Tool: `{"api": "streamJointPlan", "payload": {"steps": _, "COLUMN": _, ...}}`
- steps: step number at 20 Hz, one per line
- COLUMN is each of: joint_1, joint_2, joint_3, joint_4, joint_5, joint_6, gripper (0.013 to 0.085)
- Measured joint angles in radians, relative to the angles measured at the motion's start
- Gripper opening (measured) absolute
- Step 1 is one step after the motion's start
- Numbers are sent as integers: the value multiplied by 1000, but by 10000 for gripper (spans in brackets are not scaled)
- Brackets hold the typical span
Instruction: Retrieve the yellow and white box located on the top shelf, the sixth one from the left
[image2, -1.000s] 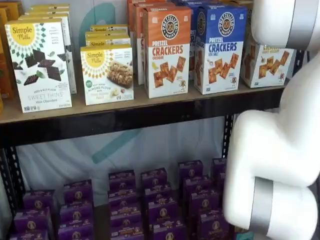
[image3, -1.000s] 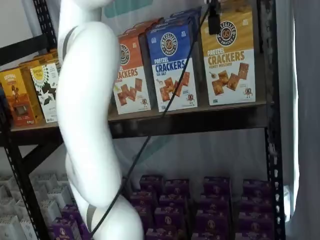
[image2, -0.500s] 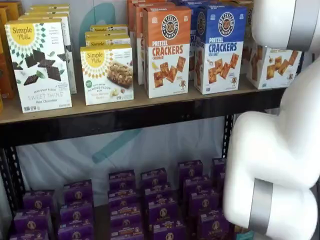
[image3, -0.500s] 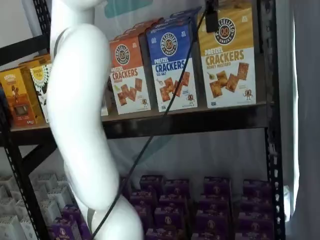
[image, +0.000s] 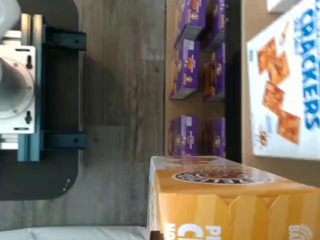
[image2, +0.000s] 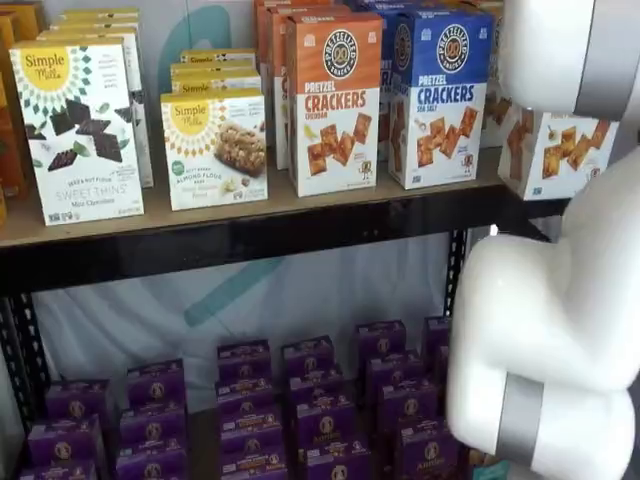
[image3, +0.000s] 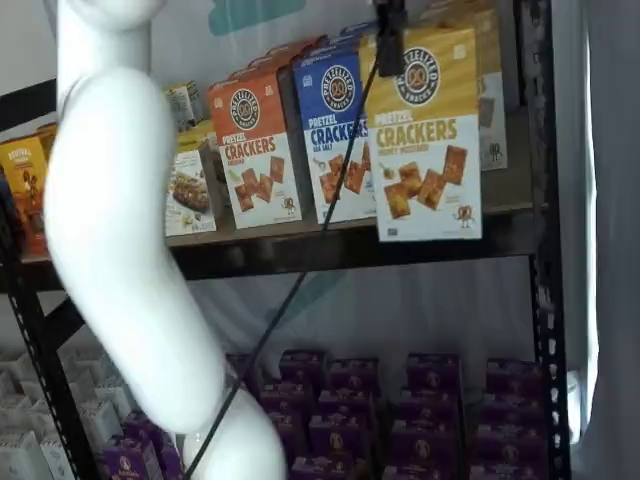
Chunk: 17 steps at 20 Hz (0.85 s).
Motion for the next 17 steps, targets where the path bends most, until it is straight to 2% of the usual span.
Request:
{"api": "streamJointPlan", "payload": {"steps": 4, "joint_1": 38, "joint_2": -81, "joint_3": 79, "joint_4": -12, "joint_5": 20, "joint_6": 34, "gripper": 610}}
{"api": "streamJointPlan", "payload": {"steps": 7, "joint_1": 81, "joint_2": -135, "joint_3": 129, "joint_4": -15, "joint_5": 40, "joint_6": 77, "gripper": 610}}
{"api": "streamJointPlan", "payload": {"steps": 12, "joint_1": 145, "joint_2": -189, "joint_3": 178, "joint_4": -24, "joint_5": 60, "joint_6": 137, "gripper": 610}}
{"api": "streamJointPlan", "payload": {"steps": 17, "joint_1": 180, "joint_2": -219, "joint_3": 210, "joint_4": -28, "joint_5": 60, "joint_6": 172, "gripper": 610}}
